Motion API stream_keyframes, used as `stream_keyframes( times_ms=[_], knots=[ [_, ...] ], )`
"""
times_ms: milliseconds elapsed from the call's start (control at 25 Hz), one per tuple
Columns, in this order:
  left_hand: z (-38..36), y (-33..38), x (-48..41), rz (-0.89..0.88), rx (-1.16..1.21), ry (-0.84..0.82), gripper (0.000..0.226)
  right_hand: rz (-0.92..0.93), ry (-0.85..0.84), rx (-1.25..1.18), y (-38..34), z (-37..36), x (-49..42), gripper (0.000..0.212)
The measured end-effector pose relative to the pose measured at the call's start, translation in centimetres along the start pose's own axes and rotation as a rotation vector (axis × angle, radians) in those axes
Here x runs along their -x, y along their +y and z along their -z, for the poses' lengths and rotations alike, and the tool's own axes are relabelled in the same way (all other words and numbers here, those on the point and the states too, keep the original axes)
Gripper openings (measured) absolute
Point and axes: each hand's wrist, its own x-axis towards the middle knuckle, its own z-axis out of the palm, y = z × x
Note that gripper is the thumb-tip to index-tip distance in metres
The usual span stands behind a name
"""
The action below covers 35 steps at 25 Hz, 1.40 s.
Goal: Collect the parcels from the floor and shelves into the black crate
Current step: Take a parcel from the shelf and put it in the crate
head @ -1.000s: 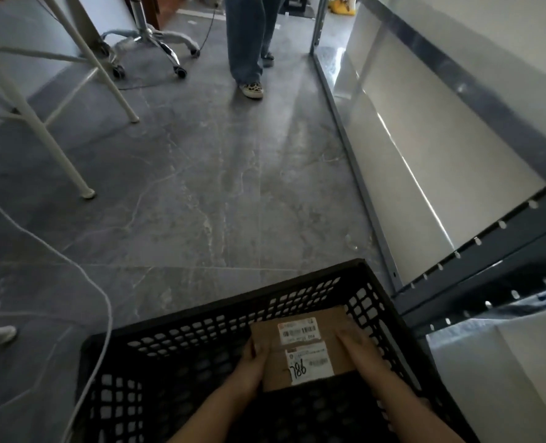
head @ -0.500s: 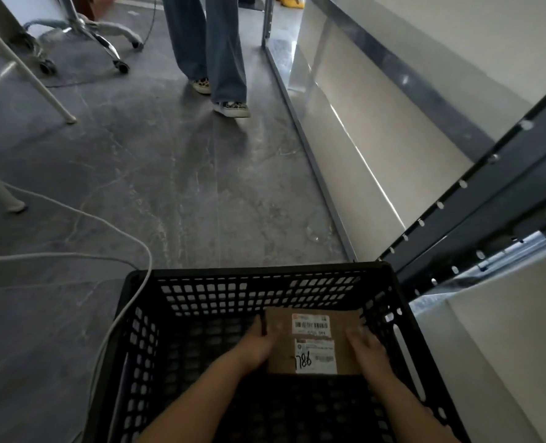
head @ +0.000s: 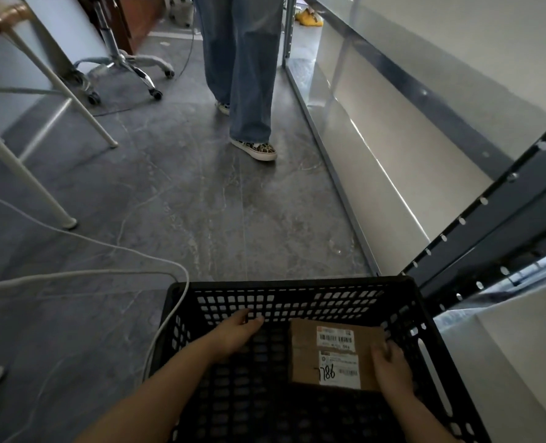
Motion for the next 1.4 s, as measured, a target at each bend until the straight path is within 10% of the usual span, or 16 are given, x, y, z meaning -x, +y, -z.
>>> stream_keyframes(
  times_ms=[560, 840, 1160, 1400],
  knots=[
    [8.1, 0.9, 6.3, 0.058, 0.390, 0.403, 0.024, 0.179, -0.063, -0.018, -5.1, 2.3, 4.9, 0.033],
    [15.1, 6.9, 19.8, 0.184, 0.364, 0.751, 0.049, 0.116, -0.173, 0.157, -11.6, 10.6, 15.9, 0.035],
    [19.4, 25.0, 40.8, 0.228, 0.476, 0.753, 0.047, 0.063, -0.218, 0.178, -32.5, 30.0, 31.7, 0.029],
    [21.1, 41.5, 50.7, 0.017, 0.375, 0.417, 0.051, 0.303, -0.046, 0.102, -49.8, 43.8, 39.4, 0.028]
  ],
)
